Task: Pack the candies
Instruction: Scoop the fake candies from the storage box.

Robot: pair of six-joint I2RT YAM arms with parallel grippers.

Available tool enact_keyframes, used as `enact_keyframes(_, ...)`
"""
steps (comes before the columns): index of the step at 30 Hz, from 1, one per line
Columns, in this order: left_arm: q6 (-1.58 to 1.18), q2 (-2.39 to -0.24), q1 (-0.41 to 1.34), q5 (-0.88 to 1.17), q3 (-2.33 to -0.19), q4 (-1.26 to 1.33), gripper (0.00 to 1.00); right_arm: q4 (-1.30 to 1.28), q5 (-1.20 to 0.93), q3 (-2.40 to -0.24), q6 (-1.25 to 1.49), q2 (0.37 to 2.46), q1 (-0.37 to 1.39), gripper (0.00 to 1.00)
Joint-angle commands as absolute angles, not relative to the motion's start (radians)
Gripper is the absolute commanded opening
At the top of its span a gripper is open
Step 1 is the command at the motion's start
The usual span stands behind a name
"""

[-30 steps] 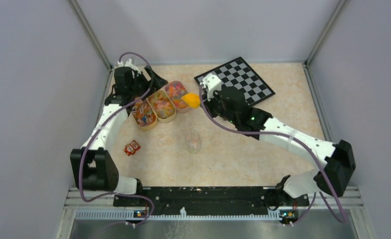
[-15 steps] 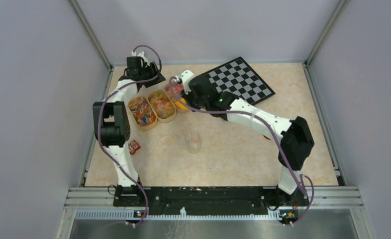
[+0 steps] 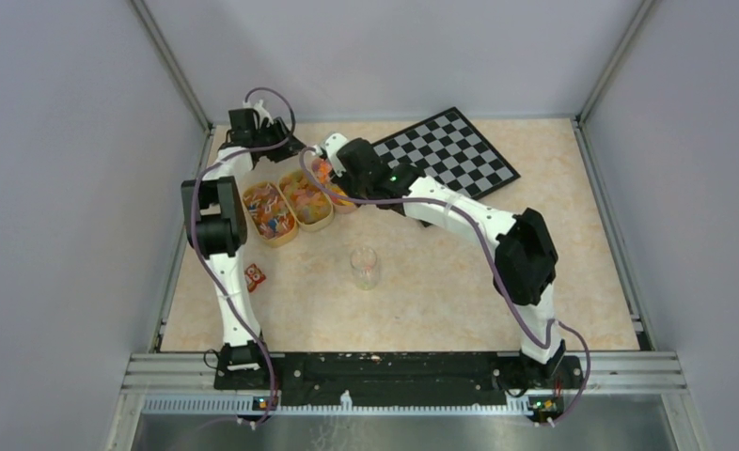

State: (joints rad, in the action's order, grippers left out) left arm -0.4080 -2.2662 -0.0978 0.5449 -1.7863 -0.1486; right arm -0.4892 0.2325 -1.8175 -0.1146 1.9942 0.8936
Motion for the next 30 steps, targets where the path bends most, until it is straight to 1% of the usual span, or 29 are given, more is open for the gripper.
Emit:
enact_keyframes(1, -0.462, -2.318, -0.091, 0.674, -1.833, -0.072, 0.45, -0.506, 0.268, -1.916, -0.148, 2.026, 0.887, 0.00)
enact_keyframes(10, -0.496, -2.354, -0.091, 0.714, -1.839, -0.052, 0.42, -0.511, 0.278, -1.955, -0.164, 2.085, 0.870, 0.00)
enact_keyframes(21, -0.515, -2.361, -0.091, 0.738, -1.836, -0.049, 0.40, -0.463, 0.297, -1.957, -0.169, 2.140, 0.864, 0.00)
enact_keyframes(25, -0.536, -2.368, -0.092, 0.755, -1.832, -0.041, 0.40, -0.394, 0.287, -1.907, -0.174, 2.135, 0.863, 0.00)
enact_keyframes(30, -0.538, -2.370, -0.091, 0.765, -1.832, -0.040, 0.40, -0.245, 0.282, -1.758, -0.176, 2.085, 0.864, 0.00)
